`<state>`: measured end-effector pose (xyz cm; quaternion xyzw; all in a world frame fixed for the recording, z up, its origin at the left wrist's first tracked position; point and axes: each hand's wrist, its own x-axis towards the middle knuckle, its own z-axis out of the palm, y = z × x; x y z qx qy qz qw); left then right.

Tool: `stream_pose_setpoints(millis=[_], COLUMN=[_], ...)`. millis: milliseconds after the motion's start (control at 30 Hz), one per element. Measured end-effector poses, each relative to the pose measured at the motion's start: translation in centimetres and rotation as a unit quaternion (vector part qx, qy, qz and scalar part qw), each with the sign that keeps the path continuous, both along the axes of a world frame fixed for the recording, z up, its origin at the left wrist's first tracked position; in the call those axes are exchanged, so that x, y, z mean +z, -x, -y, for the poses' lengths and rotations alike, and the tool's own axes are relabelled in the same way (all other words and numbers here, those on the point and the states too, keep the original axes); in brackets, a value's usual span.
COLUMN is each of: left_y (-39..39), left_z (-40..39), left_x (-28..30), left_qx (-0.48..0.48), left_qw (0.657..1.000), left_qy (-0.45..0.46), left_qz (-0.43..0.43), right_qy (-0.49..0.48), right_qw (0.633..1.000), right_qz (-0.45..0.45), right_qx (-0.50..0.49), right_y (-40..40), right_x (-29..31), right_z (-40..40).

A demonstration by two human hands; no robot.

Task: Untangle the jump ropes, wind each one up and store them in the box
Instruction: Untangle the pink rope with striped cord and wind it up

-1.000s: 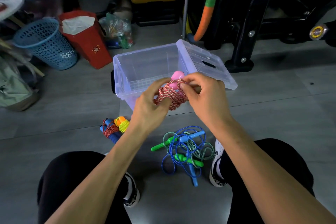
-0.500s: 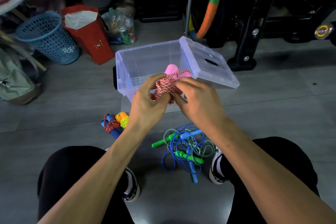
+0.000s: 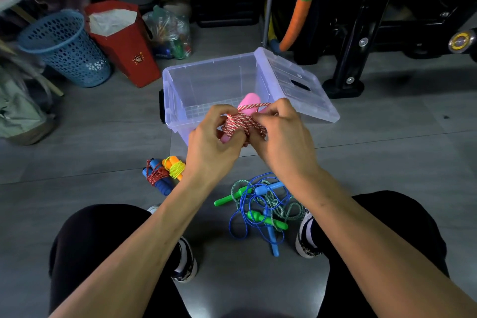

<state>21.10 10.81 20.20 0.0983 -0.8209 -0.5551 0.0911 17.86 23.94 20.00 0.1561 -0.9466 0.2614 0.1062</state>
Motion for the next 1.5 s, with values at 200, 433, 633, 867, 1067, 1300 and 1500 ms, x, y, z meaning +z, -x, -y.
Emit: stream_pose_setpoints(millis=[200,433,633,867,1067,1300,1500], left_y=[0.0,0.4,0.6,0.8,0.5,0.3,-0.1], left_z=[-0.3,-0.1,0.4,0.5,0.6,1.1,0.7], left_x=[-0.1,-0.2,-0.5,-0.2,0.1,-0.2,0.1], left_qx=[-0.011,-0.033,-0.042,-0.041,-0.044,-0.046,-0.075], left_qw=[1.0,0.999,0.997,0.998,0.996,0.998,0.997], left_qy=[0.005,-0.011,0.019,-0.038,-0.076,-0.026,-0.03], left_qz=[-0.008,-0.041,-0.064,-0.037,-0.026,-0.033,-0.017], right_qy=[0.012,0.141,0.195,0.144,0.061,0.148,0.115], right_qw=[1.0,0.981,0.959,0.977,0.994,0.972,0.983], right_qz=[-0.005,0.132,0.204,0.138,-0.008,0.124,0.106], right_qx=[0.008,0.024,0.033,0.078,0.095,0.132,0.1], right_y=[0.4,0.8,0.8,1.0,1.2,0.9,0.9], right_x=[-0.4,0.2,1.2,0.4,0.3,-0.1,0.5], right_z=[-0.1,-0.6,-0.7,-1.1,-1.7,-1.6,-1.8])
